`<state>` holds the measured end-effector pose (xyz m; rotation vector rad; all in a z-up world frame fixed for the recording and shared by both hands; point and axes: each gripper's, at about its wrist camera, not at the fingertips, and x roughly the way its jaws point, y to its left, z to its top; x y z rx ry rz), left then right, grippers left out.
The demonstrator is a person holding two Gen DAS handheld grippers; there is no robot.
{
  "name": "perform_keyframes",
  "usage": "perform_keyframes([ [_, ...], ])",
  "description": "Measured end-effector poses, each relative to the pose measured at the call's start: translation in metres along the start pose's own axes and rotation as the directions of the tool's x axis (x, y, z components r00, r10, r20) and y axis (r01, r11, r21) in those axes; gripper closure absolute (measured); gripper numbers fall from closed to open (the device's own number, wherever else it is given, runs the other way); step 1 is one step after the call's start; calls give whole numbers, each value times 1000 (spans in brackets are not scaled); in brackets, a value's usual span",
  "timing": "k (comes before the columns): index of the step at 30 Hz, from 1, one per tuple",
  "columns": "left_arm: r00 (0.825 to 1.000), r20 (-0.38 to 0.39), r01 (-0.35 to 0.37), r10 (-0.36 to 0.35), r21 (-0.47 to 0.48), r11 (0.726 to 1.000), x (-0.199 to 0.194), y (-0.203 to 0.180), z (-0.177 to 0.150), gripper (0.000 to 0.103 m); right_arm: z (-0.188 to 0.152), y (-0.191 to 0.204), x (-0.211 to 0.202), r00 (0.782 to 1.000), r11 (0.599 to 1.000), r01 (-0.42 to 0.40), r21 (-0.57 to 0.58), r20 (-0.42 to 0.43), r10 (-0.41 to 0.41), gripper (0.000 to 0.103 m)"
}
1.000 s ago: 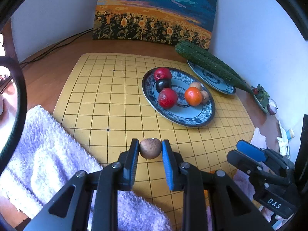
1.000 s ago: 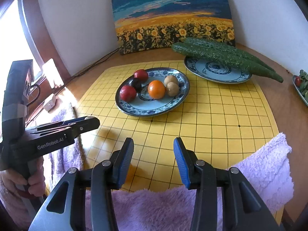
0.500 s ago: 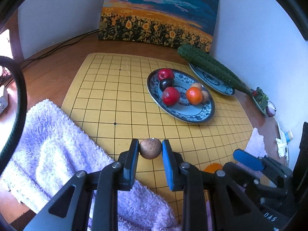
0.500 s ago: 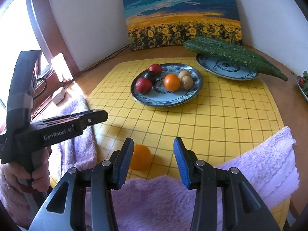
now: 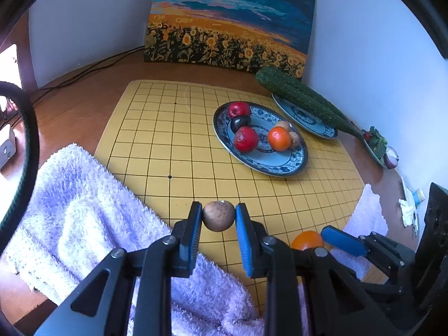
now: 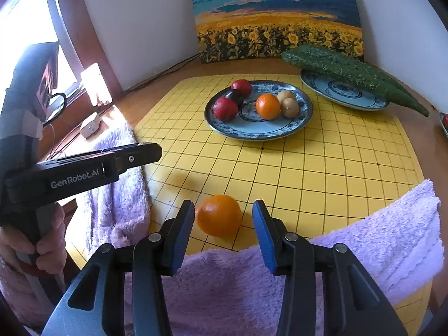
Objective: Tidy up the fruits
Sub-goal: 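Hold the potato in the left gripper while the right gripper grasps the orange on the towel, then carry the potato with the left gripper while the right gripper carries the orange to the plate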
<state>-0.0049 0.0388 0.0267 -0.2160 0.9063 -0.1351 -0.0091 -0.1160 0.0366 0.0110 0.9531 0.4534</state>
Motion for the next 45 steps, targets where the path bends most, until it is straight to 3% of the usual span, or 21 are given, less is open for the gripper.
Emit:
perform_keyframes([
  [6,1000,-4,0,0,-3,1000,0,3,-2,78,-3,3,7,1000,1000,-10,-10,-22,9,59],
  [9,1000,-6,-3,3,2,1000,0,3,-1,78,-3,3,8,1000,1000,-6,-16,-18,5,66],
  [15,1000,-3,8,-8,23,1000,3,-3,5,78,0,-2,7,1000,1000,-18,-3,-13,18,67],
  [33,999,0,48,-48,110,993,23,-39,36,78,39,-28,-6,999,1000,11,-9,44,-11,67],
  [45,999,-13,40,-38,152,988,52,-56,45,78,64,-51,8,998,999,44,13,49,-44,67],
])
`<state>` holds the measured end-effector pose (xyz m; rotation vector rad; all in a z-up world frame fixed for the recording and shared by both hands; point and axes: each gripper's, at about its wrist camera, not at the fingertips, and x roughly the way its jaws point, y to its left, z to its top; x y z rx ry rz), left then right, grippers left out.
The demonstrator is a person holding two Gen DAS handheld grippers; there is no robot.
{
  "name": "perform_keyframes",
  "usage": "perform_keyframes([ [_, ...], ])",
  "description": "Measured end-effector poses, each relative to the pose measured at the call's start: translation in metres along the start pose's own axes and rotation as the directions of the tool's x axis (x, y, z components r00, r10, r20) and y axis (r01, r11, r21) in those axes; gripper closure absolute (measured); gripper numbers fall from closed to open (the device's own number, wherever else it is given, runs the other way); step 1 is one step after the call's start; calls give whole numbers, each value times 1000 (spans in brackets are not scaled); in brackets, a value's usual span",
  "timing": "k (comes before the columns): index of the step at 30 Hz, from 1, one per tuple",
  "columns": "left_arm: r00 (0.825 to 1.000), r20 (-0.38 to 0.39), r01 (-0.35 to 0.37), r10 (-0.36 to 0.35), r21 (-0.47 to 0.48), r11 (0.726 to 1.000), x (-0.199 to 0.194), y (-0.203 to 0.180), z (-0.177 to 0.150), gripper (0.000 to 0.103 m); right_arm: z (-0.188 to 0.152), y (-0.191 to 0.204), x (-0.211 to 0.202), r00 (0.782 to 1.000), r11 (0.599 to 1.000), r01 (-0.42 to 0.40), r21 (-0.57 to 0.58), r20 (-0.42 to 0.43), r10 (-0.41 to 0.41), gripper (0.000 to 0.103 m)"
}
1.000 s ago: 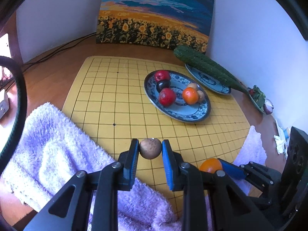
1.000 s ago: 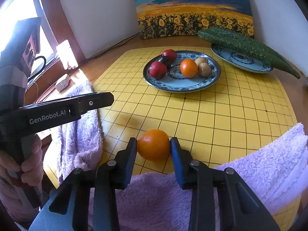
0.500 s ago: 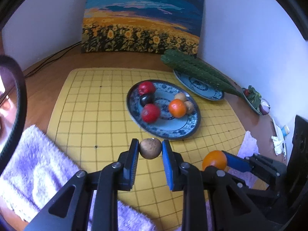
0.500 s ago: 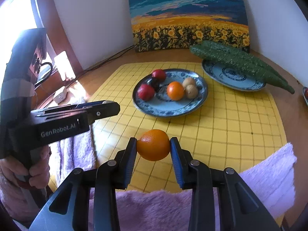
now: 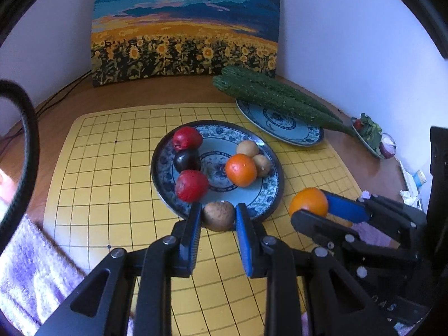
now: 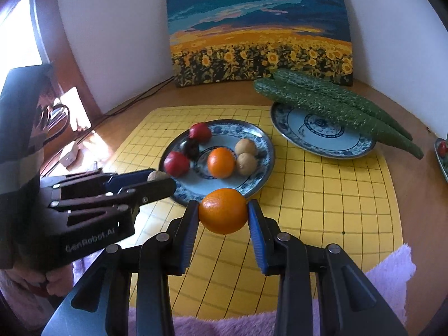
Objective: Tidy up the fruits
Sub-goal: 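Carry the potato with the left gripper while the right gripper carries the orange to the plate, then open the left gripper on the plate while the right gripper releases the orange there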
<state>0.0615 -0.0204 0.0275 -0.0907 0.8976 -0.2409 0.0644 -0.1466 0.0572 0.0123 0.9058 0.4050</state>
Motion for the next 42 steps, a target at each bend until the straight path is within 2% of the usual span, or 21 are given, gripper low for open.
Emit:
perform_keyframes([
  [17,1000,-10,5,-5,-36,999,16,6,0,78,13,-10,33,1000,999,-20,43,-15,20,67],
  [42,1000,-9,10,-10,-38,999,14,8,0,77,16,-15,42,1000,999,-12,41,-17,13,66],
])
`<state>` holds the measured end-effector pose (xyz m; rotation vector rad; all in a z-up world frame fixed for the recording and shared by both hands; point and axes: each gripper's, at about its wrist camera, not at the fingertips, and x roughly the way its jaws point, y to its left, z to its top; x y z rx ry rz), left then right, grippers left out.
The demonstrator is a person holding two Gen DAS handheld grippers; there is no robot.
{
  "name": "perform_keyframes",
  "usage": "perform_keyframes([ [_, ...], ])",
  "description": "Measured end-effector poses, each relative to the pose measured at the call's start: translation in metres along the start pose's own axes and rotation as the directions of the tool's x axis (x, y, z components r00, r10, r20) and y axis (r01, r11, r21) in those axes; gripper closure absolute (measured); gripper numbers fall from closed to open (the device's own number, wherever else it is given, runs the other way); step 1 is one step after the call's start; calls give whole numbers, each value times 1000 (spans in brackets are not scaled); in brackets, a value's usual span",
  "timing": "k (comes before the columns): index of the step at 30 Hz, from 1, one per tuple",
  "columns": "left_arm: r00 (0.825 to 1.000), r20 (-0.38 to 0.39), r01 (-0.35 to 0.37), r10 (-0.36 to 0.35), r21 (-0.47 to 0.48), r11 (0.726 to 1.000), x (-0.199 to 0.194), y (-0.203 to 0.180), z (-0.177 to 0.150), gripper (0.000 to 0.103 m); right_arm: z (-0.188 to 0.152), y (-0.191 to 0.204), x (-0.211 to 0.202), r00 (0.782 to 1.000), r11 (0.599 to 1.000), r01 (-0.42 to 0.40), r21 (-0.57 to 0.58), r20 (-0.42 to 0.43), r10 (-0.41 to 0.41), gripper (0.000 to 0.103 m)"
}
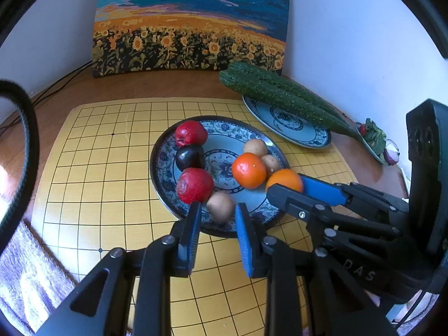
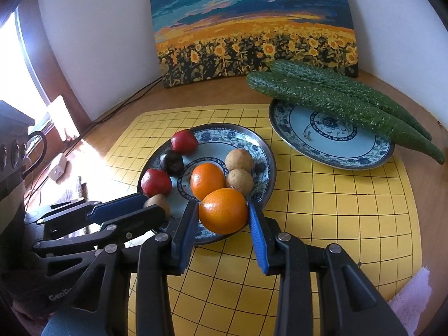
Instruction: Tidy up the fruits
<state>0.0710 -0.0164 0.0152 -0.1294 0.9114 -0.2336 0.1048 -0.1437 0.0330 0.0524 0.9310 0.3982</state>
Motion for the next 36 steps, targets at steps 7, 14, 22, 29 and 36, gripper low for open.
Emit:
perform_keyframes([
  [7,1000,24,-6,6,-4,1000,-9,1,2,62,0,-4,-10,999,1000,18,18,32,-18,55],
  [14,999,43,-28,28,-10,1000,-24,1,-5,42,-7,-4,-24,998,999,35,28,46,-37,44],
  [22,992,1,-122,122,-40,992,-18,12,-21,37,-28,3,-23,996,996,87,-2,9,-87,32],
  [29,981,-3,-192,192,-48,980,-10,15,-24,35,-40,-2,-15,977,977,212,-5,-26,-212,29],
  [36,978,-23,-207,206,-35,978,-1,14,-26,29,-40,-4,-11,965,966,260,11,-42,-259,27],
])
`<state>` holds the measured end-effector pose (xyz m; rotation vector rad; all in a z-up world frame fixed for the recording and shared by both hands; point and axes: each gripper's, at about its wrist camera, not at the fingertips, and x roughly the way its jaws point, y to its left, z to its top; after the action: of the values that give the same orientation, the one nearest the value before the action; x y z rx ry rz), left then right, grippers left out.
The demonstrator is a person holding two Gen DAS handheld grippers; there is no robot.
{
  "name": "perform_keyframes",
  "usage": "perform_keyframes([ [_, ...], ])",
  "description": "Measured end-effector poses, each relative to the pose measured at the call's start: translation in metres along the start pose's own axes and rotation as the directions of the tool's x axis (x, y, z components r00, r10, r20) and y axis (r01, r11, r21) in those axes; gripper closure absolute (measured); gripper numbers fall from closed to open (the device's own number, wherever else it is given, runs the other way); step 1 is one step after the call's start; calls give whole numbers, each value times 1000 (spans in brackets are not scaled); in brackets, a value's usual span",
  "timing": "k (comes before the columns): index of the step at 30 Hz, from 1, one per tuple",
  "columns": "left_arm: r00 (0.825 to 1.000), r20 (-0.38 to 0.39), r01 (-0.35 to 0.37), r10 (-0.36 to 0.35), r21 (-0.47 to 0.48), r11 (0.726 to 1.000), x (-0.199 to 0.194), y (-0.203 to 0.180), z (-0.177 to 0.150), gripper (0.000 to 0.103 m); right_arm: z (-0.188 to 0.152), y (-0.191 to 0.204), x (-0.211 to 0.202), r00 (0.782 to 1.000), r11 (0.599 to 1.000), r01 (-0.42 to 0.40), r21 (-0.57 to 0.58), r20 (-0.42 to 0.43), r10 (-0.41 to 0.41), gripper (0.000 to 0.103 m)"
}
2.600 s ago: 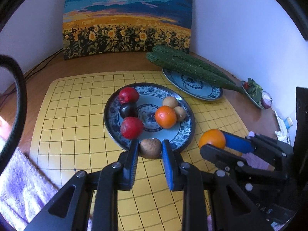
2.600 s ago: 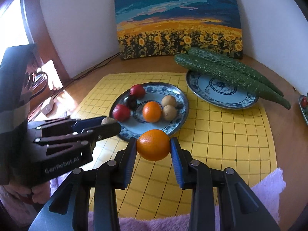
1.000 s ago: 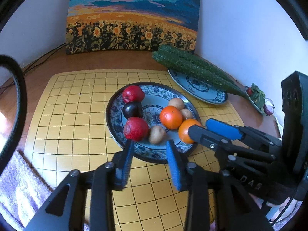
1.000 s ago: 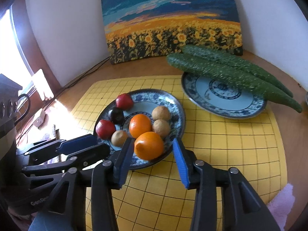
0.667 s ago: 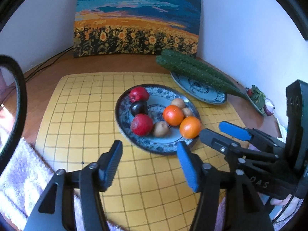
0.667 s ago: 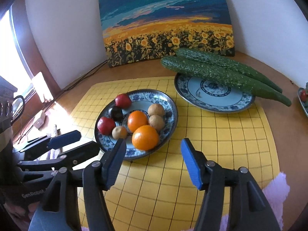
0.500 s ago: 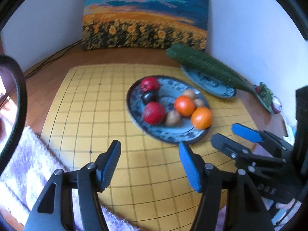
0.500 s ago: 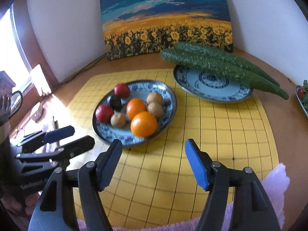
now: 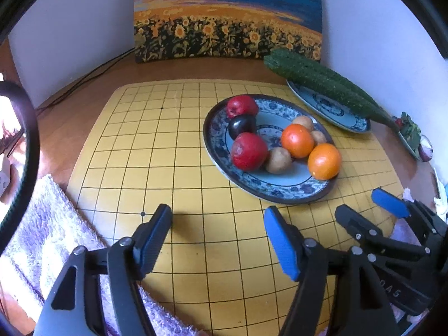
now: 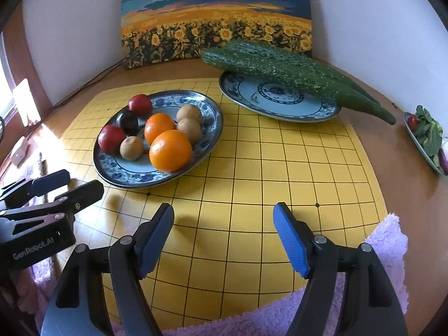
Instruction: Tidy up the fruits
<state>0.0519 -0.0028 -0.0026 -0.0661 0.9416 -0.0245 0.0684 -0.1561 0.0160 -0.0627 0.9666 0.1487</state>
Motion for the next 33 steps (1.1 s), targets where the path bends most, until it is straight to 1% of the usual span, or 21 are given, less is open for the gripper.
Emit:
perform_keyframes([
  [5,1000,1,-16,16,20,1000,2,-5,-1,25,0,6,3,1000,999,21,-25,-10,-21,22],
  [7,1000,2,-21,21,24,999,2,-6,-2,25,0,6,2,1000,1000,16,-23,-9,-16,21],
  [33,1000,5,-22,22,18,1000,3,-5,0,25,0,6,2,1000,1000,9,-24,-9,-10,19],
])
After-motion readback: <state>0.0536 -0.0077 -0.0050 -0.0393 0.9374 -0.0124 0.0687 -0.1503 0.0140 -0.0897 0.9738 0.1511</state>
